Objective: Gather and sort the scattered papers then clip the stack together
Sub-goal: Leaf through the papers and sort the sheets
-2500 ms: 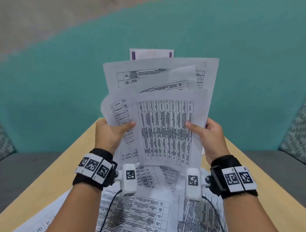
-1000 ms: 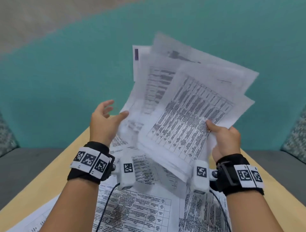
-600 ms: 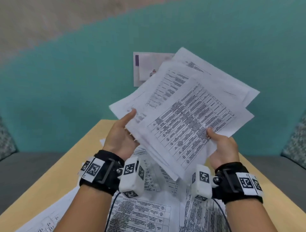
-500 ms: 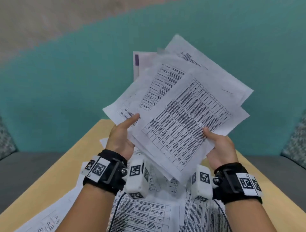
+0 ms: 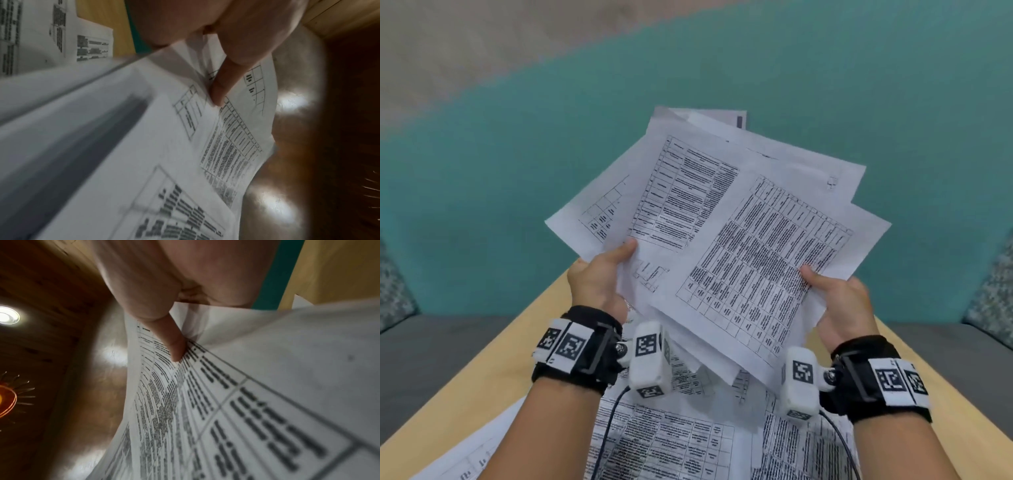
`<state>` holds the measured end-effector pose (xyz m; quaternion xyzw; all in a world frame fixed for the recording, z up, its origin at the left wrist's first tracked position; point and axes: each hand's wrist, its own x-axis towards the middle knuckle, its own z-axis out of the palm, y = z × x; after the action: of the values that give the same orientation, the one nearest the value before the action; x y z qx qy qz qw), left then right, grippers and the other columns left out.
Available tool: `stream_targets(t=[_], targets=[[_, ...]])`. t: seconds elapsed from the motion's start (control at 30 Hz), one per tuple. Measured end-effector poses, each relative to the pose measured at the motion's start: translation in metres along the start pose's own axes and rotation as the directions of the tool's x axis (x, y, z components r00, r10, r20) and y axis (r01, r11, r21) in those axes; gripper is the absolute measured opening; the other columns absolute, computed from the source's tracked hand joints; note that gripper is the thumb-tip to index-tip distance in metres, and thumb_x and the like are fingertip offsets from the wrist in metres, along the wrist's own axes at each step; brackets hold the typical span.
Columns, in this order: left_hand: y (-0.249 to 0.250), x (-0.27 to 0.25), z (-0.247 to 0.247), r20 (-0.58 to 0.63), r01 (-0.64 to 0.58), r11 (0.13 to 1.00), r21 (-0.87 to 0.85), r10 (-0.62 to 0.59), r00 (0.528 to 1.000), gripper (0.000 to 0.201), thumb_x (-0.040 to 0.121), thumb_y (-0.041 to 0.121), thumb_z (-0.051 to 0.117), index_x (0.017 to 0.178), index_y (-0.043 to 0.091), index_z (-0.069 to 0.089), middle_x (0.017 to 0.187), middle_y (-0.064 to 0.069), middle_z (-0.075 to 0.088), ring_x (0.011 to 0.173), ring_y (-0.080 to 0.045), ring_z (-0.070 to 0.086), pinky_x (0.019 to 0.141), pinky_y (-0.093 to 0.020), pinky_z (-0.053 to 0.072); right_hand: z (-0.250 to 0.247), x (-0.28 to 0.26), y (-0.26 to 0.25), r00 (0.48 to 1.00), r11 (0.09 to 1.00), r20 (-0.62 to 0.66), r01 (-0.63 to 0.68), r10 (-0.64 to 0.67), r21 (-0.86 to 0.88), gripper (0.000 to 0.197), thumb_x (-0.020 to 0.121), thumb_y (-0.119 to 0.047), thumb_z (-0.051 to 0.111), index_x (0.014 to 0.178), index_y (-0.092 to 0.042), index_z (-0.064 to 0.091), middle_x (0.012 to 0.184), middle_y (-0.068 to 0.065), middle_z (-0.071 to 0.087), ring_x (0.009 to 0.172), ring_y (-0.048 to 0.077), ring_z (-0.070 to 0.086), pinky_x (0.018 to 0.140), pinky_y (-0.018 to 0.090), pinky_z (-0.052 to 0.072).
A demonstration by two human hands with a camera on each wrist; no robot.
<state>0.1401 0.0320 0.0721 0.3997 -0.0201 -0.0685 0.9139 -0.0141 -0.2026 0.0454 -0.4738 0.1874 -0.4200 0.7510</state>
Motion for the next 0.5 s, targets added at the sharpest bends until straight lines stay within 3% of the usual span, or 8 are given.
stream_targets(t=[0.03,0.1,0.13,0.23,0.27,0.3,0.4,0.5], targets=[[0.001,0.004,-0.003,0.016,0.023,1.0,-0.014,-0.023,1.0,0.045,0.072,-0.002,0.089,0.105,0.006,0.06,0.121,-0.021,0.073,0.112,-0.035,0.073,0.098,-0.055,0.058,-0.001,0.0,-0.001,1.0,1.0,-0.007,-0.006,0.006,0.003,0.03,0.086,0.005,0.072,0.097,-0.019,0.06,0.118,0.006,0.07,0.115,0.023,0.065,0.111,0.045,0.043],[-0.002,0.013,-0.009,0.082,0.09,0.994,-0.059,-0.085,0.993,0.113,0.043,0.01,0.104,0.143,0.0,0.053,0.13,-0.02,0.072,0.113,-0.036,0.073,0.094,-0.057,0.06,0.0,0.0,-0.001,0.999,1.0,-0.039,-0.014,0.013,-0.014,0.031,0.086,0.003,0.072,0.094,-0.022,0.056,0.109,-0.004,0.066,0.12,0.018,0.056,0.114,0.038,0.035],[-0.004,0.018,-0.012,0.121,0.141,0.987,-0.076,-0.131,0.984,0.126,0.038,0.013,0.106,0.15,0.003,0.048,0.134,-0.019,0.07,0.114,-0.038,0.073,0.092,-0.058,0.06,0.001,0.001,0.001,0.999,1.0,-0.048,-0.012,0.012,-0.012,0.031,0.087,0.002,0.072,0.093,-0.022,0.055,0.106,-0.008,0.063,0.12,0.017,0.053,0.115,0.037,0.034],[-0.002,0.004,-0.006,0.26,0.215,0.977,-0.003,-0.207,0.943,0.05,0.088,0.017,0.079,0.135,0.004,0.065,0.132,-0.017,0.072,0.118,-0.038,0.071,0.102,-0.057,0.054,0.006,0.0,0.002,0.997,1.0,-0.082,-0.006,0.007,0.013,0.029,0.087,0.0,0.073,0.09,-0.02,0.052,0.102,-0.007,0.06,0.117,0.018,0.054,0.112,0.038,0.037],[-0.004,-0.001,-0.004,0.277,0.221,0.975,0.027,-0.22,0.935,0.035,0.095,0.019,0.071,0.128,0.006,0.07,0.128,-0.015,0.074,0.118,-0.037,0.071,0.104,-0.056,0.052,0.006,0.002,0.003,0.994,1.0,-0.105,-0.01,0.012,0.015,0.029,0.086,-0.001,0.074,0.089,-0.018,0.05,0.103,-0.004,0.061,0.117,0.019,0.053,0.11,0.036,0.037],[-0.007,-0.004,-0.002,0.256,0.215,0.975,0.054,-0.222,0.941,0.034,0.094,0.022,0.073,0.125,0.009,0.072,0.128,-0.014,0.075,0.119,-0.038,0.071,0.106,-0.056,0.05,0.006,0.004,0.004,0.992,1.0,-0.124,-0.013,0.016,0.018,0.03,0.086,-0.002,0.075,0.089,-0.016,0.049,0.109,0.0,0.06,0.117,0.019,0.052,0.107,0.034,0.036],[-0.018,-0.004,0.002,0.186,0.174,0.982,0.072,-0.185,0.965,0.069,0.064,0.026,0.096,0.128,0.014,0.073,0.132,-0.01,0.073,0.121,-0.036,0.068,0.107,-0.058,0.05,0.007,0.006,0.004,0.987,1.0,-0.16,0.003,0.001,0.021,0.029,0.086,-0.004,0.075,0.093,-0.014,0.05,0.122,0.003,0.056,0.117,0.017,0.047,0.103,0.032,0.032],[-0.021,-0.002,0.005,0.072,0.109,0.993,0.054,-0.112,0.991,0.082,0.052,0.012,0.1,0.127,0.006,0.067,0.125,-0.012,0.076,0.112,-0.037,0.072,0.097,-0.058,0.056,0.006,0.009,0.004,0.985,0.999,-0.17,-0.012,0.018,0.039,0.028,0.087,-0.003,0.075,0.088,-0.018,0.051,0.101,-0.004,0.059,0.104,0.014,0.054,0.102,0.035,0.039]])
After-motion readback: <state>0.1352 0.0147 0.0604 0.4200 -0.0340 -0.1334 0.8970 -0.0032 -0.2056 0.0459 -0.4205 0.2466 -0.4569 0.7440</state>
